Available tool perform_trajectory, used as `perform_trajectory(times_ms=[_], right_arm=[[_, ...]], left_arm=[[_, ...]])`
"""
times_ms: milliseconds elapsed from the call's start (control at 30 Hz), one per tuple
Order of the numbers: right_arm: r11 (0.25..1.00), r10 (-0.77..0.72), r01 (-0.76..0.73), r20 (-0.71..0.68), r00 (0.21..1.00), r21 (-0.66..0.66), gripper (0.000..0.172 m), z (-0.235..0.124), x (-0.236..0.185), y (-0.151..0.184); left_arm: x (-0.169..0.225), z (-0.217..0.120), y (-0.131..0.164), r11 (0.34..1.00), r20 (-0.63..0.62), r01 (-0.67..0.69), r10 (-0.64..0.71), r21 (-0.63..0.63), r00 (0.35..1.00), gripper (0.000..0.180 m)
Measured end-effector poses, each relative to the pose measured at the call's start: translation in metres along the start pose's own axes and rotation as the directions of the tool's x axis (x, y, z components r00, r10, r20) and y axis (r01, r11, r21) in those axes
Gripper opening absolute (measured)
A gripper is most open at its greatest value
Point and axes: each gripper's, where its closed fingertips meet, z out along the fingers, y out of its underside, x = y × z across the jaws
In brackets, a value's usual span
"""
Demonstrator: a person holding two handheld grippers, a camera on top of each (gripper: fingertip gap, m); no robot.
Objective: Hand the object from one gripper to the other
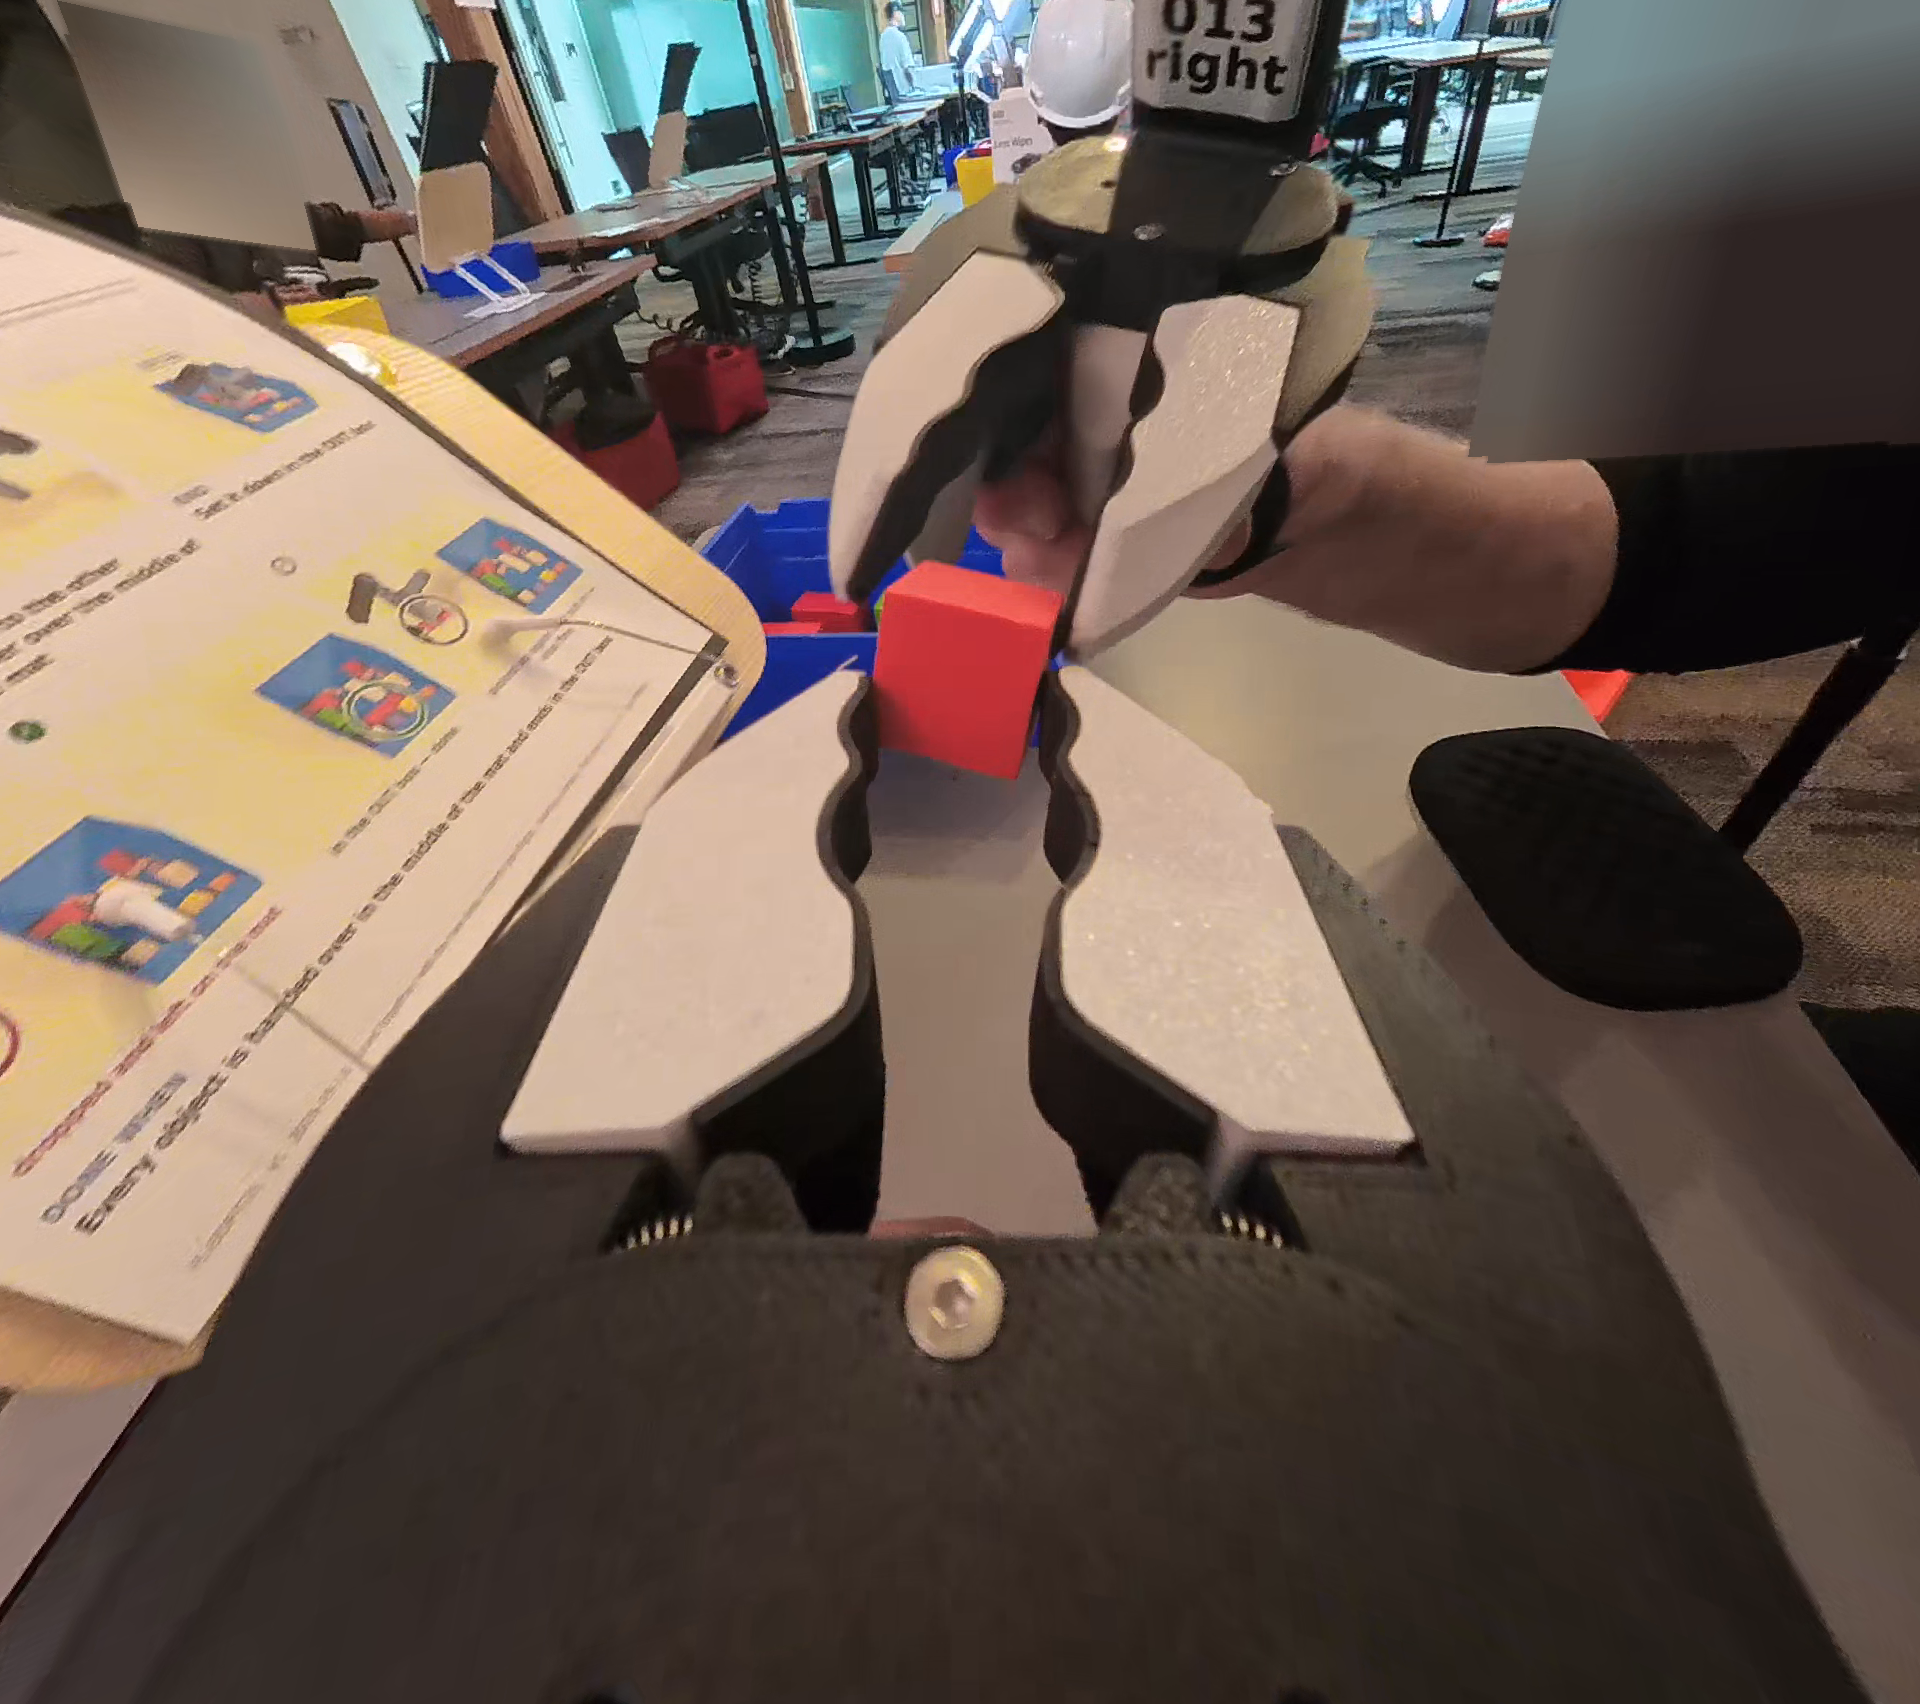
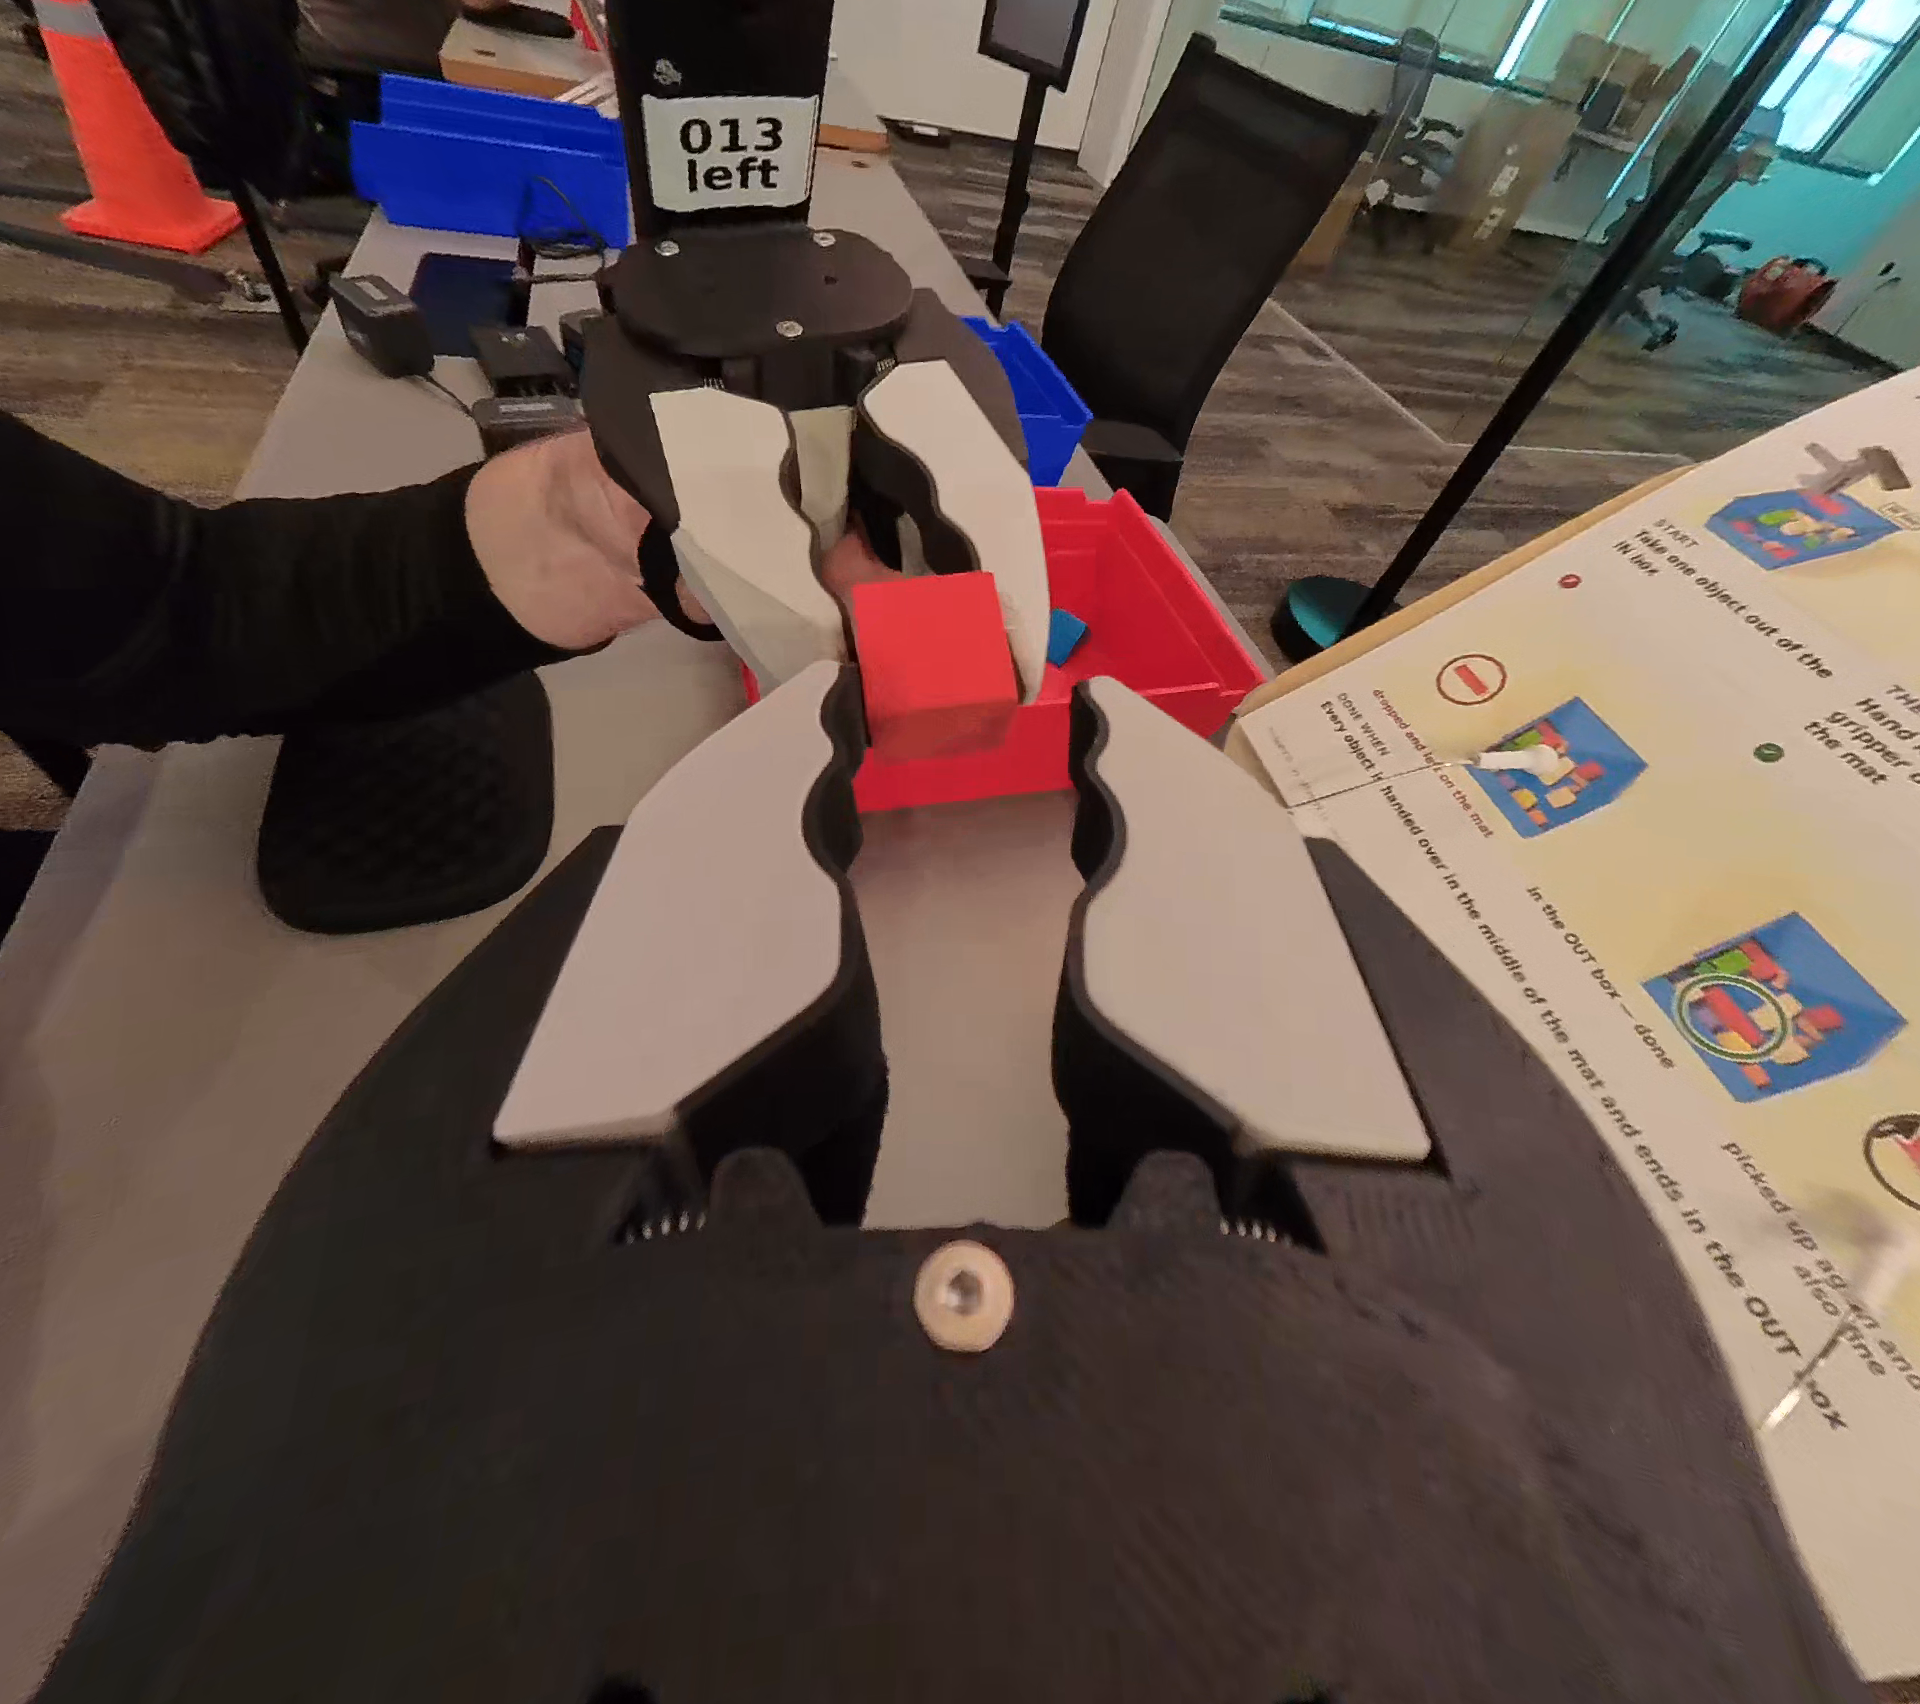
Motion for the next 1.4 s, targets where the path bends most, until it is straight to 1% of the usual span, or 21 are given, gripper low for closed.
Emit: perform_trajectory(times_ms=[33,100,233,333,400,433,467,533,600,633,700,800,900,933,1033,1167,1333,1400], right_arm=[[1.000,0.008,-0.008,0.022,1.000,0.014,0.033,-0.001,-0.003,-0.001],[0.999,0.019,-0.020,0.044,0.999,0.029,0.026,-0.005,-0.006,-0.003],[0.998,0.046,-0.048,0.045,0.998,0.046,0.025,-0.010,-0.003,-0.004],[0.993,0.087,-0.091,0.059,0.994,0.081,0.025,-0.023,0.002,-0.008],[0.993,0.100,-0.100,-0.004,0.995,0.069,0.025,-0.043,0.022,-0.006],[0.994,0.104,-0.101,-0.065,0.992,0.049,0.025,-0.059,0.039,-0.001],[0.993,0.116,-0.116,-0.144,0.983,0.008,0.025,-0.076,0.060,0.010],[0.971,0.179,-0.214,-0.272,0.945,-0.108,0.025,-0.116,0.103,0.045],[0.909,0.258,-0.357,-0.385,0.886,-0.213,0.025,-0.155,0.140,0.090],[0.862,0.271,-0.419,-0.440,0.856,-0.285,0.025,-0.173,0.155,0.117],[0.742,0.290,-0.531,-0.519,0.804,-0.408,0.025,-0.201,0.175,0.169],[0.547,0.297,-0.632,-0.578,0.760,-0.550,0.025,-0.223,0.187,0.237],[0.352,0.262,-0.660,-0.607,0.751,-0.664,0.025,-0.233,0.195,0.295],[0.306,0.241,-0.658,-0.613,0.752,-0.688,0.025,-0.235,0.199,0.311],[0.259,0.249,-0.661,-0.612,0.750,-0.704,0.025,-0.229,0.211,0.339],[0.206,0.252,-0.676,-0.630,0.735,-0.707,0.025,-0.225,0.223,0.364],[0.124,0.264,-0.686,-0.642,0.719,-0.717,0.025,-0.226,0.231,0.386],[0.103,0.274,-0.684,-0.640,0.718,-0.722,0.025,-0.223,0.232,0.391]], left_arm=[[0.002,0.003,0.000,1.000,-0.003,-0.002,0.002,-0.003,1.000,0.030],[0.005,0.005,-0.004,1.000,-0.029,0.013,-0.013,0.026,0.999,0.030],[0.005,0.010,-0.007,0.999,-0.041,0.015,-0.013,0.044,0.999,0.030],[0.007,0.014,-0.015,0.997,-0.057,-0.001,0.005,0.073,0.998,0.030],[0.000,0.014,-0.021,0.997,-0.037,-0.026,0.029,0.067,0.999,0.033],[-0.007,0.012,-0.023,0.997,-0.011,-0.047,0.048,0.062,0.999,0.032],[-0.016,0.008,-0.025,0.996,0.025,-0.065,0.063,0.056,0.998,0.030],[-0.039,-0.002,-0.025,0.995,0.120,-0.101,0.097,0.027,0.988,0.026],[-0.062,-0.013,-0.021,0.994,0.203,-0.112,0.108,0.006,0.973,0.025],[-0.069,-0.017,-0.020,0.994,0.224,-0.105,0.099,0.016,0.970,0.025],[-0.079,-0.024,-0.017,0.996,0.244,-0.080,0.067,0.042,0.967,0.023],[-0.087,-0.028,-0.009,0.998,0.254,-0.055,0.044,0.036,0.966,0.022],[-0.091,-0.031,-0.007,0.998,0.273,-0.058,0.048,0.029,0.961,0.022],[-0.092,-0.031,-0.007,0.998,0.275,-0.060,0.050,0.027,0.960,0.022],[-0.096,-0.033,-0.001,0.997,0.299,-0.070,0.071,-0.014,0.951,0.022],[-0.101,-0.034,0.008,0.996,0.314,-0.069,0.085,-0.062,0.946,0.023],[-0.105,-0.035,0.013,0.993,0.326,-0.072,0.099,-0.094,0.940,0.024],[-0.106,-0.037,0.013,0.993,0.331,-0.072,0.101,-0.099,0.938,0.024]])
